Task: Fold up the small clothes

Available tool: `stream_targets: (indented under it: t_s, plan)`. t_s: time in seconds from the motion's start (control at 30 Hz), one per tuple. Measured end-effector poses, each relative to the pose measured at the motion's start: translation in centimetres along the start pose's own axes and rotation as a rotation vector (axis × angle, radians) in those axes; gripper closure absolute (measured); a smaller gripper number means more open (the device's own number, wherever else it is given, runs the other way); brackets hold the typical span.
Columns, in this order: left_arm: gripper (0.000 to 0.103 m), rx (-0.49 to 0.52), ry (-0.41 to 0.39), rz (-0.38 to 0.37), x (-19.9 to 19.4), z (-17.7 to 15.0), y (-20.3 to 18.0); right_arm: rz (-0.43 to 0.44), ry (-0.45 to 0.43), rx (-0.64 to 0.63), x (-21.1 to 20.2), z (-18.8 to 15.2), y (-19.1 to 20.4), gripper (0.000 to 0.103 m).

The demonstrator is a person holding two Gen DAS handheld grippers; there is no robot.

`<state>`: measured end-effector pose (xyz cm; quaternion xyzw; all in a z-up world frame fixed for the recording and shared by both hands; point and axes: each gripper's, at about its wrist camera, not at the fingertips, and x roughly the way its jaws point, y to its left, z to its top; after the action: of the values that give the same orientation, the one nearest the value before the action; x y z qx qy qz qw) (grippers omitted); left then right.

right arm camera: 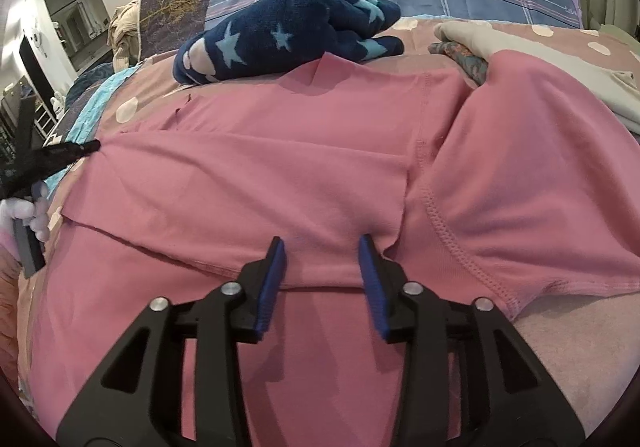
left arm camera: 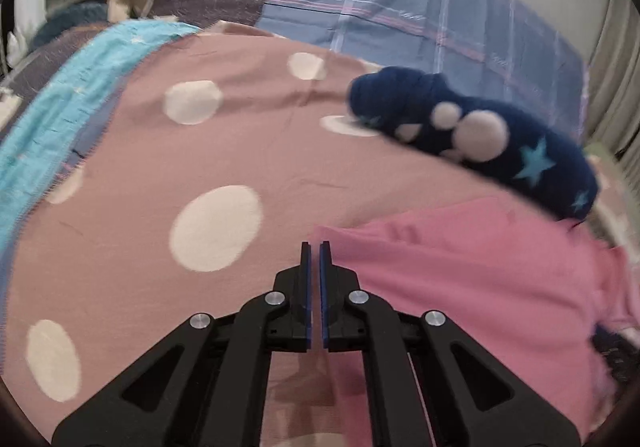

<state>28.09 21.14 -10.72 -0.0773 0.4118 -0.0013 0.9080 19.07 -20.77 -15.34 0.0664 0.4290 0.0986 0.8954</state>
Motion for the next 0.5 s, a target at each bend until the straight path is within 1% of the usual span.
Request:
stream_targets:
  t_s: [0.07,0.13,0.2,0.23,0.27,0.3,0.33,0.37,0.4,0.43,0.5]
  plan:
    - [0.094,-0.036,0.003,-0.032,-0.9,-0.1,0.6,-0.005,-0.001,-0.009,0.0,0.0,0.2,0.059]
    - [0.093,-0.02,-0.025,-0.088,-2.7,-0.4,-0.1,-0.01,0.0,-0.013,0.0,-0.1,0.3,0.059]
    - [0.09,0.034,-0.057,-0.217,-5.4,-1.6,-2.0,-0.008,0.0,-0.011,0.0,-0.1,0.3,0.059]
    - [0.086,0.059,-0.051,-0.284,-6.2,-2.5,-3.1,-0.004,-0.001,-0.009,0.0,-0.1,0.3,0.058]
    - [0.079,0.088,-0.03,-0.314,-6.3,-3.5,-3.9,0.001,-0.001,-0.007,0.0,-0.1,0.2,0.057]
    - [0.078,0.141,0.015,-0.301,-5.6,-4.6,-5.3,0.005,-0.001,-0.007,0.0,0.0,0.2,0.057]
    - [0.077,0.191,0.056,-0.255,-4.6,-5.7,-6.4,0.006,0.0,-0.008,0.1,0.0,0.3,0.056]
    - [0.075,0.27,0.094,-0.156,-2.4,-7.7,-7.9,0.005,0.001,-0.011,0.1,0.0,0.3,0.055]
    - [0.075,0.302,0.049,-0.124,-2.6,-8.2,-8.5,0.002,0.002,-0.014,0.1,0.0,0.4,0.055]
    - [0.074,0.333,0.043,-0.091,-2.9,-8.2,-9.1,-0.001,0.001,-0.014,0.0,0.0,0.4,0.056]
    - [0.074,0.361,0.044,-0.038,-2.7,-8.2,-9.7,-0.003,-0.012,0.014,-1.0,0.0,0.0,0.063]
